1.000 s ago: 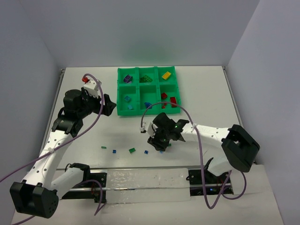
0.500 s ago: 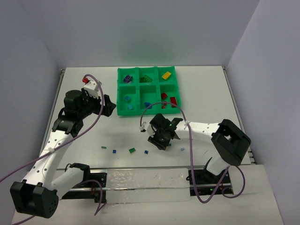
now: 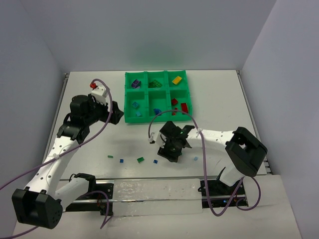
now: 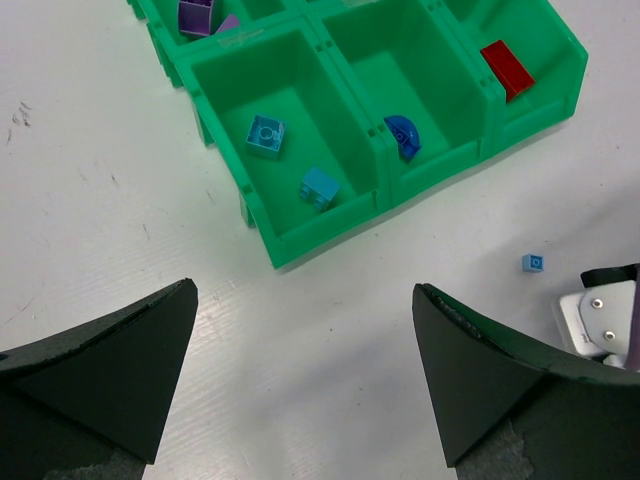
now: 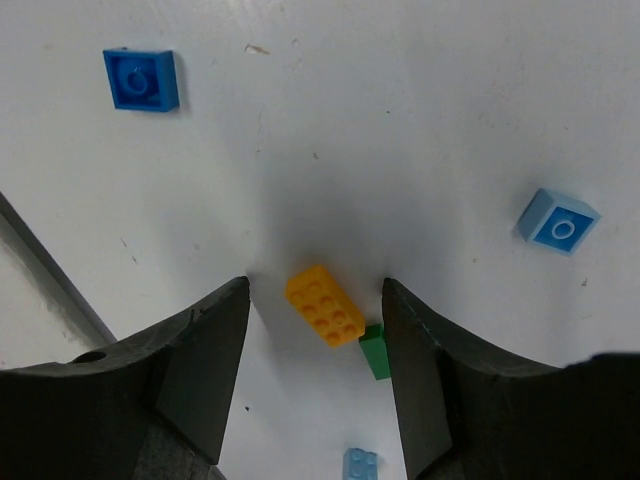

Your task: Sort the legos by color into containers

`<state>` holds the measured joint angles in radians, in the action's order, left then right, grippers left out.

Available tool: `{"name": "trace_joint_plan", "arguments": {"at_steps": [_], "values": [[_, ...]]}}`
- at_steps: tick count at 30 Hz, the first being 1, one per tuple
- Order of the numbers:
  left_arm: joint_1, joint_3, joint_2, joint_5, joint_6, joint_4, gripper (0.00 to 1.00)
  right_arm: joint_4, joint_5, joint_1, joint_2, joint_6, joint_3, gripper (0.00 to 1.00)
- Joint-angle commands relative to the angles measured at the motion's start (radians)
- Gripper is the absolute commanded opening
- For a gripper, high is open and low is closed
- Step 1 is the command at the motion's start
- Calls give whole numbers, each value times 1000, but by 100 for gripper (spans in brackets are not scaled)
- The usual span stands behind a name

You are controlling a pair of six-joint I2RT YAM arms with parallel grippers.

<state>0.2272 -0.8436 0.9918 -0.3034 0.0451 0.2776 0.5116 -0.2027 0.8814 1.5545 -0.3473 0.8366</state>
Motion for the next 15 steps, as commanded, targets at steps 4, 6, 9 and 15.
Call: {"name": "trace_joint_plan", "arguments": {"at_steps": [4,6,9,15], "values": [[-5,-37,11,-16,-8,-5,99,15,-37,-4,-24,-173,-13,59],[-5,-43,13,-14,-13,-3,99,10,-44,-10,-17,-198,-18,58],[-5,-48,18,-14,-16,2,99,7,-44,-15,-13,-229,-28,55],[-5,-55,25,-20,-19,-1,99,8,-41,-26,-4,-295,-48,48]]}}
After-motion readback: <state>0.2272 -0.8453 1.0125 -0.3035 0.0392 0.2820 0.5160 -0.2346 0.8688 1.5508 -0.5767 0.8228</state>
